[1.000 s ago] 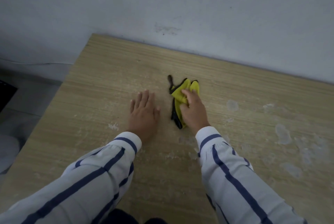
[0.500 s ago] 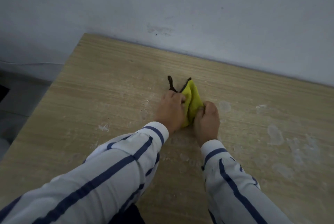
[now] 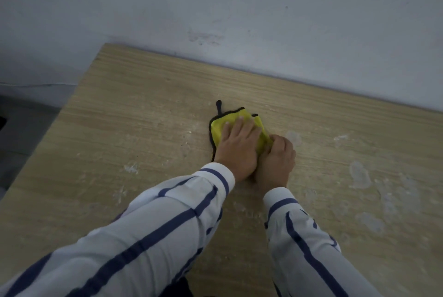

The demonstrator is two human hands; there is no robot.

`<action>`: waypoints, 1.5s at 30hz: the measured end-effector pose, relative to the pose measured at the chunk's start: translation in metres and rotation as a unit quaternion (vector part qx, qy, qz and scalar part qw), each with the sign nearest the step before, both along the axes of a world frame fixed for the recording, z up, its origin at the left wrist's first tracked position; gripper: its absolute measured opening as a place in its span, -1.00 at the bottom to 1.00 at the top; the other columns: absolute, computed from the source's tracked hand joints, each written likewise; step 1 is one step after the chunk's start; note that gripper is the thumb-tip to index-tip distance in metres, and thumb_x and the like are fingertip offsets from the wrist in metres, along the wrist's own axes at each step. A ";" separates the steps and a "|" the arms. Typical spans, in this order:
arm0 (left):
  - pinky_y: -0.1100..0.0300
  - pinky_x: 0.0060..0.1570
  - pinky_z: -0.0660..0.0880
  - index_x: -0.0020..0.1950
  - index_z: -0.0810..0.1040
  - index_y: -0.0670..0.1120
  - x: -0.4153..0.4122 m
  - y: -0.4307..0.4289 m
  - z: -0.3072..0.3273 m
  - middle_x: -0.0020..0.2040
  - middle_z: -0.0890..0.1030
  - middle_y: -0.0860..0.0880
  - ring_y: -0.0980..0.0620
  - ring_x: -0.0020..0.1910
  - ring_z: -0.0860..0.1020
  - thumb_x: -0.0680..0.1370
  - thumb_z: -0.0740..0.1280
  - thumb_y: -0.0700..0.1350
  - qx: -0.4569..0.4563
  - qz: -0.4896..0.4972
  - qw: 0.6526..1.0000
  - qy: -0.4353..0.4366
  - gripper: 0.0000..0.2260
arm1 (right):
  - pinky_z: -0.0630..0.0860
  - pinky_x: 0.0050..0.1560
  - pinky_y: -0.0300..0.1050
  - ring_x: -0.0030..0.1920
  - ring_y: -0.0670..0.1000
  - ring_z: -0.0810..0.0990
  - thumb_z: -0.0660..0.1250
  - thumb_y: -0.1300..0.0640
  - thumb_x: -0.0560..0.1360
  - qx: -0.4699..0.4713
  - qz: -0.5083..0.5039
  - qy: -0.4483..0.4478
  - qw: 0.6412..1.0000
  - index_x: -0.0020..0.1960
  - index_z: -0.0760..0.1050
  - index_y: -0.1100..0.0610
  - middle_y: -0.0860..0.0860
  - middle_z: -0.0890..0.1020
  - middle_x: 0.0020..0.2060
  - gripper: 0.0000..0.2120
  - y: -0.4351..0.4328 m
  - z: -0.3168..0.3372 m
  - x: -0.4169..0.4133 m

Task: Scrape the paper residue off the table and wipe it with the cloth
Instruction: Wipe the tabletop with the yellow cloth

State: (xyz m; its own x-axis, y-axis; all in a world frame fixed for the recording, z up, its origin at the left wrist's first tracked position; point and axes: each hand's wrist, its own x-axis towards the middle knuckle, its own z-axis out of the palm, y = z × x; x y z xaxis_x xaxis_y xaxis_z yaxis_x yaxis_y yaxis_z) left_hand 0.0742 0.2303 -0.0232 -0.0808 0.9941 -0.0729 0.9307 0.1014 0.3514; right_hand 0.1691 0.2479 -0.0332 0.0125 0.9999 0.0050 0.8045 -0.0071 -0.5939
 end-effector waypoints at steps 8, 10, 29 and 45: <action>-0.27 0.39 -0.20 0.50 0.09 0.16 -0.065 -0.018 -0.023 0.56 0.01 0.02 -0.17 0.52 -0.07 0.57 -0.03 0.26 -0.055 0.159 0.984 0.060 -0.49 | 0.20 0.37 0.14 0.35 0.17 0.36 0.03 0.09 0.51 0.032 0.088 -0.079 0.993 0.30 0.39 0.20 0.15 0.47 0.29 -0.58 -0.007 -0.018 0.006; -0.30 0.37 -0.21 0.49 0.08 0.19 -0.070 -0.021 -0.021 0.56 0.00 0.01 -0.22 0.51 -0.08 0.53 -0.06 0.33 -0.064 0.146 0.984 0.081 -0.45 | 0.19 0.37 0.17 0.34 0.17 0.36 0.03 0.04 0.52 0.041 0.091 -0.095 0.990 0.28 0.40 0.19 0.13 0.47 0.28 -0.58 -0.007 -0.018 0.004; -0.08 0.45 0.02 0.46 0.27 0.05 -0.116 -0.084 -0.015 0.53 0.16 0.01 -0.03 0.50 0.10 0.61 0.02 0.10 0.005 0.064 0.998 -0.018 -0.57 | -0.08 0.47 0.10 0.52 0.12 0.03 -0.01 0.01 0.61 -0.010 0.203 -0.164 0.965 0.43 0.25 0.12 0.08 0.18 0.50 -0.57 -0.048 -0.022 -0.065; -0.13 0.43 -0.02 0.47 0.15 0.20 -0.151 -0.128 -0.031 0.55 0.06 0.07 -0.08 0.52 -0.03 0.60 0.03 0.13 -0.008 0.135 0.991 0.026 -0.58 | 0.06 0.44 0.14 0.48 0.15 0.15 -0.04 -0.07 0.52 0.024 0.166 -0.212 0.963 0.40 0.31 0.12 0.09 0.29 0.45 -0.47 -0.050 -0.025 -0.070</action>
State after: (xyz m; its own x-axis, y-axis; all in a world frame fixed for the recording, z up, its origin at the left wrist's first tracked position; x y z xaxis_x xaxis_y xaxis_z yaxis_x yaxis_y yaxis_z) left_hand -0.0772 0.1026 -0.0546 -0.3471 0.9346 -0.0775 0.8860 0.3539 0.2996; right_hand 0.0990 0.1976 -0.0579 -0.3206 0.9471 -0.0133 0.9280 0.3113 -0.2049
